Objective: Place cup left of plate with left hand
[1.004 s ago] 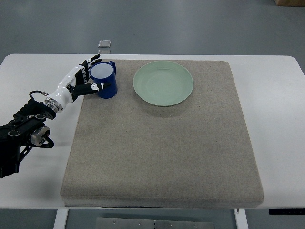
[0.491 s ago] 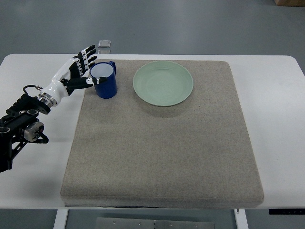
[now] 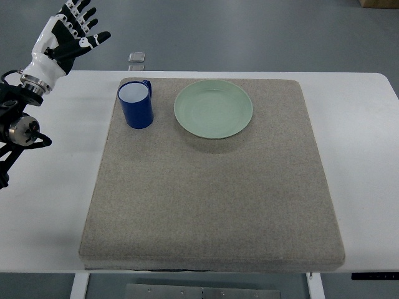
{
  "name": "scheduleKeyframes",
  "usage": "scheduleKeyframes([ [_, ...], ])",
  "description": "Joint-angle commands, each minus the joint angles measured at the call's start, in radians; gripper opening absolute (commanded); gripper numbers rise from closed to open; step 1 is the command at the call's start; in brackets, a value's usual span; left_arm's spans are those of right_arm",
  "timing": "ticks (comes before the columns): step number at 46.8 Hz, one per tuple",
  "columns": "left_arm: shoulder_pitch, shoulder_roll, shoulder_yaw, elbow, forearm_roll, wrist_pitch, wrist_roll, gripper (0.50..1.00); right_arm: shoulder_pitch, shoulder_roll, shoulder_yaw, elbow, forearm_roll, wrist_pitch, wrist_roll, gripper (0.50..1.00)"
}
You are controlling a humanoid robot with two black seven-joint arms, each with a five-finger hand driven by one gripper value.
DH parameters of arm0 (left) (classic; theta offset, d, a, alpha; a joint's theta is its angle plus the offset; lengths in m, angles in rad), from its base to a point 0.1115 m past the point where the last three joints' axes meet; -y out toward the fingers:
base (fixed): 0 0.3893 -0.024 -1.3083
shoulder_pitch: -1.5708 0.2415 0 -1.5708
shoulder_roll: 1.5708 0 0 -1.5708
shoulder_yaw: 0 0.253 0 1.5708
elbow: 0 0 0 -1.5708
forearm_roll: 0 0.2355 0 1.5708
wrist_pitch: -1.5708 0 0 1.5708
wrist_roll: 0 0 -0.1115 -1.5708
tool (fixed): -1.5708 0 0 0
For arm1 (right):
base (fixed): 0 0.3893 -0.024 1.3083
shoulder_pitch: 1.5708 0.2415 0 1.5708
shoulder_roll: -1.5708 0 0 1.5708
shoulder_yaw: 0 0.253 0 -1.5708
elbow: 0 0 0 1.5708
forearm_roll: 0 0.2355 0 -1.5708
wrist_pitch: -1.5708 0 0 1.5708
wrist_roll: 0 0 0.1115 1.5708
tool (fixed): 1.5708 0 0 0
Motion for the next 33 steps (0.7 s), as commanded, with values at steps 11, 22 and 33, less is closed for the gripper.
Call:
scheduleKeyframes([
  [11, -0.12, -0.073, 0.0, 0.082, -0.263, 0.047, 0.094, 0.999, 0.0, 0.0, 0.0, 0.0, 0.0, 0.0, 0.0, 0.934],
  [22, -0.158, -0.16, -0.001, 0.204, -0.421, 0.046, 0.123, 0.999, 0.0, 0.0, 0.0, 0.0, 0.0, 0.0, 0.0, 0.934],
  [33, -0.151, -0.202, -0.003, 0.31, -0.533, -0.119, 0.123, 1.0, 0.0, 0.0, 0.0, 0.0, 0.0, 0.0, 0.0, 0.934],
])
